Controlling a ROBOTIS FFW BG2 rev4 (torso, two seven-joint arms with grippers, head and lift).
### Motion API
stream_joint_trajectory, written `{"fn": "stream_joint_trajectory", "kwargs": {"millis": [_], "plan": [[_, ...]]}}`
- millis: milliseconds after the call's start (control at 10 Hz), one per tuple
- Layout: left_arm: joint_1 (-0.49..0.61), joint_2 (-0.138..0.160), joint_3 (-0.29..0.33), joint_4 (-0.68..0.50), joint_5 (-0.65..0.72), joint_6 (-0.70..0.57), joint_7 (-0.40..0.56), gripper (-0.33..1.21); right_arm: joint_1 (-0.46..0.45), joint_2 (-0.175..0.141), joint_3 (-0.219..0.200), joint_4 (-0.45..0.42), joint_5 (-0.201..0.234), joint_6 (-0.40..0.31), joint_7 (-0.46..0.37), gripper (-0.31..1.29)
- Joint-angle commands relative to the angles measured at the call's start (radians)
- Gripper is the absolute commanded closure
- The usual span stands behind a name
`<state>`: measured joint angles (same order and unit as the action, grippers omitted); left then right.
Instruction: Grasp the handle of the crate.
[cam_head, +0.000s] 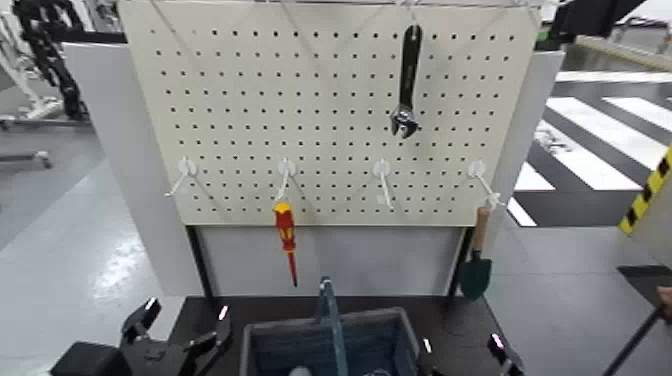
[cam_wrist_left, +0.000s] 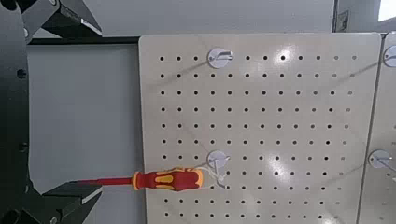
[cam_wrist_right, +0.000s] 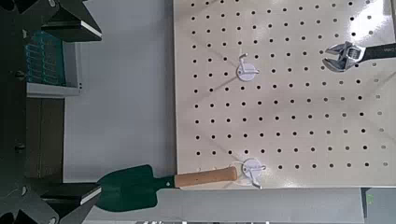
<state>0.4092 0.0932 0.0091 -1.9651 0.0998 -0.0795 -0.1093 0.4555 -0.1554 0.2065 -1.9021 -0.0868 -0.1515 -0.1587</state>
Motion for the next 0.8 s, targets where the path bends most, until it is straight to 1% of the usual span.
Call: {"fn": "stream_joint_trajectory", "kwargs": {"millis": [100, 300, 400, 500, 600, 700, 800], "plan": [[-0.001, 0.003, -0.012, 0.011, -0.002, 0.000, 0.019, 0.13, 0.000, -0.001, -0.001, 0.000, 0.007, -0.005, -0.005, 0.15], [-0.007, 0.010, -0.017, 0.014, 0.012, 0.014, 0.020, 0.13, -0.001, -0.003, -0.001, 0.001, 0.007, -0.005, -0.005, 0.15], [-0.018, 0.014, -0.018, 0.012, 0.061, 0.049, 0.014, 0.13, -0.003, -0.003, 0.001, 0.003, 0.006, -0.005, -0.005, 0.15], [-0.038, 0.016, -0.014, 0.012, 0.123, 0.095, -0.021, 0.13, -0.005, -0.003, 0.002, 0.005, 0.006, -0.007, -0.005, 0.15], [-0.067, 0.023, -0.008, 0.006, 0.181, 0.178, -0.075, 0.13, -0.005, -0.003, 0.004, 0.008, 0.006, -0.007, -0.005, 0.15], [-0.093, 0.054, -0.023, -0.001, 0.256, 0.233, -0.090, 0.13, -0.006, -0.003, 0.005, 0.006, 0.006, -0.005, -0.005, 0.15], [-0.133, 0.082, -0.023, -0.001, 0.347, 0.333, -0.144, 0.13, -0.006, -0.004, 0.007, 0.006, 0.002, -0.002, -0.005, 0.15]]}}
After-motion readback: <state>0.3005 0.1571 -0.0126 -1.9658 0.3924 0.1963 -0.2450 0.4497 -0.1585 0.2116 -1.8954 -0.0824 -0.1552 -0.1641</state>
